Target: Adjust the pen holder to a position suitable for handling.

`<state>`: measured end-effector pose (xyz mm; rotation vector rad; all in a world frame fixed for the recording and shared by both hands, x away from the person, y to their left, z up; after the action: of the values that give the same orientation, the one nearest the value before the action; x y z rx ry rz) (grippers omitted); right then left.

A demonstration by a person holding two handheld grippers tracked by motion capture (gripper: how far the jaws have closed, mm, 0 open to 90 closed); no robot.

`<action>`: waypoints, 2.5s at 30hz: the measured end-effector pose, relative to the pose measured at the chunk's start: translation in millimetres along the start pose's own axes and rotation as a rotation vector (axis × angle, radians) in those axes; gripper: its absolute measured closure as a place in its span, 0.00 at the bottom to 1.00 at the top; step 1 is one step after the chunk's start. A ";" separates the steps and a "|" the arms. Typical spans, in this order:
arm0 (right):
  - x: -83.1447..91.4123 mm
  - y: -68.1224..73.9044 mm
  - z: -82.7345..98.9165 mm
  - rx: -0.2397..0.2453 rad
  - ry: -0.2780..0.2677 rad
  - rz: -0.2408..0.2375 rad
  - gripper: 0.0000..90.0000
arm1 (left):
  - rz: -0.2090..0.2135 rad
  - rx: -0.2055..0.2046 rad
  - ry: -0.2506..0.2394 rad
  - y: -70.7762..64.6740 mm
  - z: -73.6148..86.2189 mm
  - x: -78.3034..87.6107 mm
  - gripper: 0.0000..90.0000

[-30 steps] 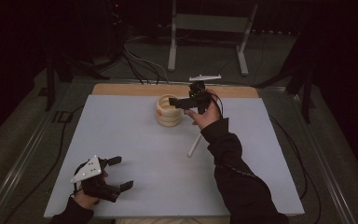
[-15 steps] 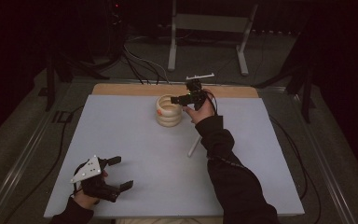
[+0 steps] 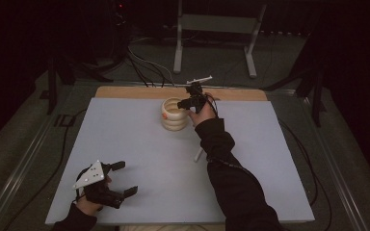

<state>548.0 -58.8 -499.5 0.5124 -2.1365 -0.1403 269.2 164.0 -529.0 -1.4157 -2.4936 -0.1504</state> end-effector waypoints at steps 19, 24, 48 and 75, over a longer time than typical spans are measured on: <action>-7.9 6.7 -1.5 0.013 0.043 0.088 0.80 | 0.003 -0.003 0.001 0.1 0.2 0.3 0.00; 0.3 16.0 0.9 0.062 0.055 0.072 0.80 | 0.002 -0.003 0.002 0.0 0.2 0.0 0.00; 40.1 64.0 46.1 0.194 0.105 0.006 0.82 | 0.004 -0.010 0.001 -0.6 -0.6 -1.4 0.00; 44.7 88.6 106.9 0.288 0.189 -0.008 0.82 | 0.008 -0.017 0.005 -1.2 -0.5 -2.2 0.00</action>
<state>412.0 -6.3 -502.5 0.6730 -1.9785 0.2080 269.4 161.4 -529.1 -1.4298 -2.4883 -0.1739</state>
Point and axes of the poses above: each handheld gripper's, and its own axes: x roughly backward along the jaws, z roughly out of its underside, y roughly to its left, the point moved 7 cm from there along -x, roughly forward along the jaws, and after that the axes turned 6 degrees about -x, right-handed, at the moved point
